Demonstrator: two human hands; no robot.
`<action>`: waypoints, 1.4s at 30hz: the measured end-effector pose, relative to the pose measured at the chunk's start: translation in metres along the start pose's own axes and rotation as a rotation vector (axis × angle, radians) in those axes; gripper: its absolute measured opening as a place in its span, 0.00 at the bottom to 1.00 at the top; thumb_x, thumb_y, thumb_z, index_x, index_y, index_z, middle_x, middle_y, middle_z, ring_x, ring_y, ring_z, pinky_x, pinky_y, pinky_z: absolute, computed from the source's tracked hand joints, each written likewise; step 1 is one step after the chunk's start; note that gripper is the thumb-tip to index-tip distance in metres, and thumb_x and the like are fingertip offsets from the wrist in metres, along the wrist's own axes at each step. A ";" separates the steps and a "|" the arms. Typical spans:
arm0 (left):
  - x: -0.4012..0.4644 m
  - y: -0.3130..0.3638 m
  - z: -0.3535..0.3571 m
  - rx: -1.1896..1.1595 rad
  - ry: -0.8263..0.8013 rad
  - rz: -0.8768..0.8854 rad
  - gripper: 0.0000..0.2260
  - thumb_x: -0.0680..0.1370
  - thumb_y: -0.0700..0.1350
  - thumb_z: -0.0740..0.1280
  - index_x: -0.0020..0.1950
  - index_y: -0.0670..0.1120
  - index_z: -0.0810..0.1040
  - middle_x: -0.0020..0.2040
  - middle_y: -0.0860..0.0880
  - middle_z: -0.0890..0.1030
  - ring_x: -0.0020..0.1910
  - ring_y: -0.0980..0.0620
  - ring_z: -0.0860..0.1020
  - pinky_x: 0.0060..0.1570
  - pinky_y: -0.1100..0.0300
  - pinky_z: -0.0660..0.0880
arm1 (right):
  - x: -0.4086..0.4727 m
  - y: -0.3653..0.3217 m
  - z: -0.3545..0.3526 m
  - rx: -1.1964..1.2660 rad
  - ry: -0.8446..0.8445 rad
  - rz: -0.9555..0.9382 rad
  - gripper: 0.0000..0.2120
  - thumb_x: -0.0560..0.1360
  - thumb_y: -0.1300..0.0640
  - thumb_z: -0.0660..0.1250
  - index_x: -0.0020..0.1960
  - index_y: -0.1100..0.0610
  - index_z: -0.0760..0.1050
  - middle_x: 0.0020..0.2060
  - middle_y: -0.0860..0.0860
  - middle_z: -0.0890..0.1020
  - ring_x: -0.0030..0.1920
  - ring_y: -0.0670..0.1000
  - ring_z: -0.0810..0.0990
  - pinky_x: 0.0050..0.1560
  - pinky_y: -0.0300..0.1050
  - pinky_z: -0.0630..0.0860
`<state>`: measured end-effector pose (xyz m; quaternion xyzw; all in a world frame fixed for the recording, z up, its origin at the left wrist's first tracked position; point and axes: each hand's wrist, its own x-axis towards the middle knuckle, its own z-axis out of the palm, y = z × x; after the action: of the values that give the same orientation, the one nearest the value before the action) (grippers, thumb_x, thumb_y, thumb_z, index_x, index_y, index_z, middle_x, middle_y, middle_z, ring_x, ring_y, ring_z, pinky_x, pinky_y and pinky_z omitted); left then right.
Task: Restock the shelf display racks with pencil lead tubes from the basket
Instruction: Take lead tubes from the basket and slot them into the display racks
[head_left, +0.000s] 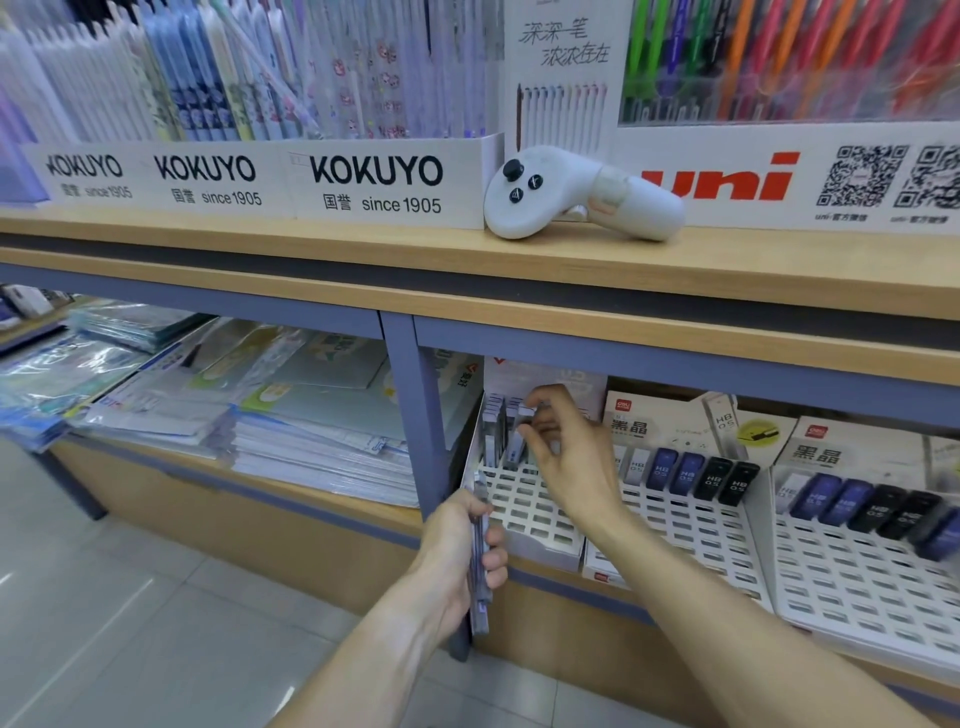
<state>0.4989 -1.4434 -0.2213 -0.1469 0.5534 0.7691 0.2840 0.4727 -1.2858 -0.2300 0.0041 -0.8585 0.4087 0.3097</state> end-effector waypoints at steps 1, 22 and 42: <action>0.000 0.000 0.001 0.006 0.002 0.014 0.01 0.80 0.40 0.57 0.49 0.44 0.68 0.30 0.47 0.68 0.22 0.52 0.62 0.22 0.64 0.58 | 0.001 0.000 0.000 -0.009 0.002 0.000 0.14 0.78 0.58 0.71 0.58 0.44 0.71 0.43 0.44 0.83 0.44 0.44 0.83 0.47 0.49 0.83; -0.002 0.000 -0.002 0.144 -0.044 0.195 0.10 0.85 0.46 0.62 0.63 0.45 0.78 0.41 0.43 0.84 0.37 0.45 0.83 0.43 0.50 0.83 | -0.005 -0.016 -0.006 0.037 -0.077 0.217 0.10 0.77 0.56 0.71 0.57 0.46 0.80 0.44 0.43 0.82 0.41 0.43 0.80 0.45 0.43 0.79; 0.001 -0.002 0.013 0.124 0.026 0.131 0.15 0.83 0.44 0.59 0.54 0.43 0.86 0.46 0.44 0.77 0.26 0.53 0.68 0.22 0.61 0.64 | -0.011 0.003 -0.052 0.137 0.233 0.058 0.13 0.77 0.62 0.72 0.55 0.46 0.76 0.43 0.43 0.83 0.46 0.40 0.82 0.49 0.32 0.77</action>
<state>0.5008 -1.4304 -0.2192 -0.1027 0.6119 0.7484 0.2346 0.5086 -1.2498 -0.2137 -0.0472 -0.7865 0.4727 0.3946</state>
